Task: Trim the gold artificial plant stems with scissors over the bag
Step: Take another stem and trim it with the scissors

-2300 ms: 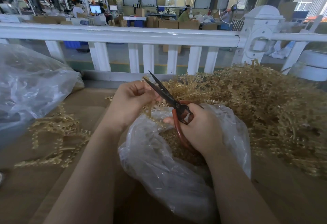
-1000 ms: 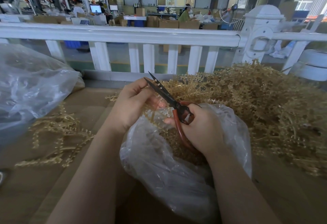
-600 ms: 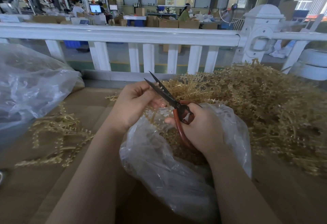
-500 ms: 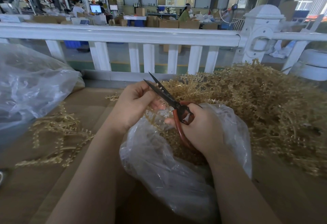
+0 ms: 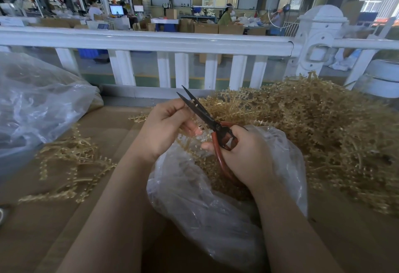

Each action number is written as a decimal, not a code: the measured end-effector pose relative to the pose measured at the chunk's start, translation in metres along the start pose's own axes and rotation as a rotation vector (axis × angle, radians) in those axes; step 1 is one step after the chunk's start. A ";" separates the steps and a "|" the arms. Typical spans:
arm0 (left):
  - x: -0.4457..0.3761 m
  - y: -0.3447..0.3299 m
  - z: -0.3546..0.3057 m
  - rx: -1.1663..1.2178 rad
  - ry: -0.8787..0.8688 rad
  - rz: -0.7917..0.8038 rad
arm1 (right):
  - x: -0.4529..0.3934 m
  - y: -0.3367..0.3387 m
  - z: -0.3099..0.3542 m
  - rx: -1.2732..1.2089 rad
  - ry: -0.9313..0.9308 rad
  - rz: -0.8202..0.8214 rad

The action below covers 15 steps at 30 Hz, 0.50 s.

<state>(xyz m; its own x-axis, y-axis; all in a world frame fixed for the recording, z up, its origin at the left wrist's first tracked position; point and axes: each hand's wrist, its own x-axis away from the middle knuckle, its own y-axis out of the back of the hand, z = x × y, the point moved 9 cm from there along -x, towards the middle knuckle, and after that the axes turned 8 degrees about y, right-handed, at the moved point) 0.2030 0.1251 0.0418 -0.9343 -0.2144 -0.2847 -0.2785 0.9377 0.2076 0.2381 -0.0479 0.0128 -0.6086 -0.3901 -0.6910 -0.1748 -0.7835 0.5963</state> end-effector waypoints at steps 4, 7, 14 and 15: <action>0.002 -0.002 -0.003 0.001 -0.007 0.017 | 0.000 0.000 0.003 -0.046 0.003 0.010; 0.002 -0.003 -0.004 -0.015 -0.006 0.010 | -0.001 0.001 0.005 -0.083 -0.006 0.019; 0.001 -0.003 0.000 -0.009 0.004 0.029 | 0.000 0.000 0.005 -0.122 0.051 -0.019; 0.000 -0.002 0.001 -0.007 0.006 0.029 | 0.000 0.001 0.006 -0.125 0.059 -0.021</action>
<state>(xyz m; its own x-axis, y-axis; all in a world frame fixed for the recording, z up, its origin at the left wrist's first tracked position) 0.2035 0.1231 0.0406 -0.9435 -0.1886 -0.2725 -0.2524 0.9418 0.2221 0.2329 -0.0454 0.0157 -0.5589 -0.3980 -0.7275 -0.0866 -0.8445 0.5285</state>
